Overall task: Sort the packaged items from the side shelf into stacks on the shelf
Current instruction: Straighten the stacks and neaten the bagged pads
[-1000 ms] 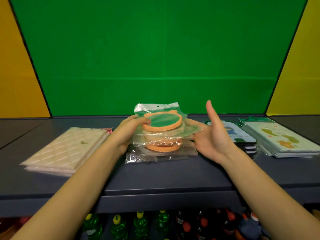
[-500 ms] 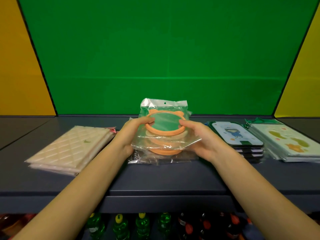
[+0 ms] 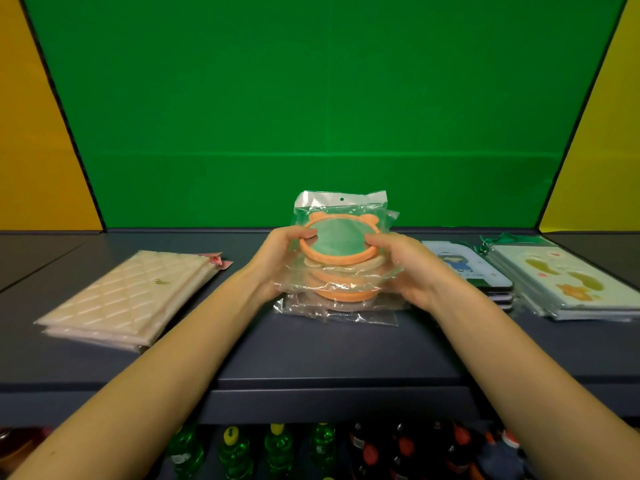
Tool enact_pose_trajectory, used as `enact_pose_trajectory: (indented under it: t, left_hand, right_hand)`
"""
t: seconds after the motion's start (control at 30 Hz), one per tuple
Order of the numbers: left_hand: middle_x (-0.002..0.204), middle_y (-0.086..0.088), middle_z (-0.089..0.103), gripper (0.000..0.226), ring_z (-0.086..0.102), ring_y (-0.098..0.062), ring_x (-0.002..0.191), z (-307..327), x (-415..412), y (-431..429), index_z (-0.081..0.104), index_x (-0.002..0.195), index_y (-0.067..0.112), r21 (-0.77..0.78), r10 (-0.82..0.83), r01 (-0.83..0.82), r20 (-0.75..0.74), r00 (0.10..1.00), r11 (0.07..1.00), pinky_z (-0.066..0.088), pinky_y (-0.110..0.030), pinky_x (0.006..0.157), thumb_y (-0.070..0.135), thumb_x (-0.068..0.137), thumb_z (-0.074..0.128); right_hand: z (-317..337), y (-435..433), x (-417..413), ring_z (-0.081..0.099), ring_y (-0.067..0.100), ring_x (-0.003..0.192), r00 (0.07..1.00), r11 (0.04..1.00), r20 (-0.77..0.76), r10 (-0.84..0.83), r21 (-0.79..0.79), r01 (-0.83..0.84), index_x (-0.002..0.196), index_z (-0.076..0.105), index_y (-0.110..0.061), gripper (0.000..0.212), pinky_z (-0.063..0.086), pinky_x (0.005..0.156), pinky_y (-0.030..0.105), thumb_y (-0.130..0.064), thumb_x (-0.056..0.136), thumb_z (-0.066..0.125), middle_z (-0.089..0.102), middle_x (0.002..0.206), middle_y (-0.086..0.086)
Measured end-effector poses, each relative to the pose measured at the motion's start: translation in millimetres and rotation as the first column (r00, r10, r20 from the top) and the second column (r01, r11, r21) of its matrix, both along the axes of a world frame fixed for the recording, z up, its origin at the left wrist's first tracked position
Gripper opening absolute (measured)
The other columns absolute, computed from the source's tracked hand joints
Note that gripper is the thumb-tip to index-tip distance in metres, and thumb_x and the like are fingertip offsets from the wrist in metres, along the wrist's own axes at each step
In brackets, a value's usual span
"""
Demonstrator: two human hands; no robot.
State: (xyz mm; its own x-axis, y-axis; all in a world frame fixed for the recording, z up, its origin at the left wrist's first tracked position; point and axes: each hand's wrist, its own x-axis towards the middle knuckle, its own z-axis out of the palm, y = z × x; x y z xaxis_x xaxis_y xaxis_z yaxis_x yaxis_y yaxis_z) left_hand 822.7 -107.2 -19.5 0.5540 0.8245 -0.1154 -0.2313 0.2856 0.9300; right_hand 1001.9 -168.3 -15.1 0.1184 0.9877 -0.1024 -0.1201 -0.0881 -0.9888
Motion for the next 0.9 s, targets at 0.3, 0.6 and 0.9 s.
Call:
enact_pose_trajectory:
  t: [0.3, 0.6, 0.9]
  left_hand:
    - [0.092, -0.006, 0.067, 0.015, 0.061, -0.022, 0.082, 11, -5, -5, 0.065, 0.089, 0.012, 0.248, 0.102, -0.034, -0.267, 0.958, 0.968, 0.05, -0.03, 0.083, 0.017, 0.09, 0.051]
    - [0.092, -0.005, 0.069, 0.014, 0.061, -0.022, 0.085, 17, -7, -9, 0.065, 0.093, 0.013, 0.322, 0.161, -0.046, -0.34, 0.927, 0.946, 0.047, -0.034, 0.088, 0.023, 0.088, 0.056]
    - [0.112, -0.003, 0.064, 0.022, 0.056, -0.018, 0.108, 31, -32, -16, 0.063, 0.103, 0.014, 0.456, 0.37, -0.168, -0.401, 0.838, 0.874, 0.037, -0.034, 0.106, 0.028, 0.091, 0.052]
  right_hand:
    - [17, -9, 2, 0.056, 0.011, 0.093, 0.99, 0.997, 0.143, -0.006, 0.083, -0.006, 0.143, 0.033, -0.01, 0.061, 0.043, 0.078, 0.021, -0.023, 0.089, 0.059, 0.055, 0.113, -0.005]
    - [17, 1, 15, 0.049, 0.028, 0.128, 0.935, 0.995, 0.354, 0.003, 0.088, -0.036, 0.135, 0.046, -0.013, 0.096, 0.036, 0.11, 0.046, -0.057, 0.052, 0.065, 0.049, 0.143, 0.008]
    - [55, -26, 3, 0.046, 0.013, 0.128, 0.759, 0.934, 0.625, -0.184, 0.352, -0.063, 0.129, 0.055, -0.016, 0.037, 0.03, 0.106, 0.025, -0.028, 0.095, 0.047, 0.054, 0.137, -0.002]
